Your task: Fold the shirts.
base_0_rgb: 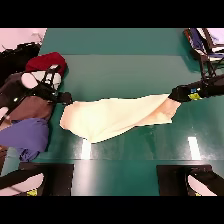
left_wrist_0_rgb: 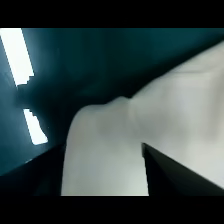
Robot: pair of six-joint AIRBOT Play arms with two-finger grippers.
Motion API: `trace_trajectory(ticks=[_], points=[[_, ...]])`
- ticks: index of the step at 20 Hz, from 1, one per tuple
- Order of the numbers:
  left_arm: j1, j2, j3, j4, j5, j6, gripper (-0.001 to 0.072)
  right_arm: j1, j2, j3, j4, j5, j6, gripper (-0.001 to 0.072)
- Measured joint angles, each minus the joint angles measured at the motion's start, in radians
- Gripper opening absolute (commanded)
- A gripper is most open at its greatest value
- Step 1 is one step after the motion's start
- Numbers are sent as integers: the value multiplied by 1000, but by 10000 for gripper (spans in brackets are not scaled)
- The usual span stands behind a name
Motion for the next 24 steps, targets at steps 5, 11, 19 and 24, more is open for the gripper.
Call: trace_trajectory(ticks=[5,11,19,24], points=[[69,-144,31,-137,-60,113,176,0,0,0,0,0,0,11],[86,-129,116,-171,-110,138,25,0,10,14,-3,-9,0,11],[89,264,572,-161,-125,124,26,0,93,367,-72,-21,0,11],[88,470,821,-159,-68,119,25,0,139,602,-137,8,0,11]])
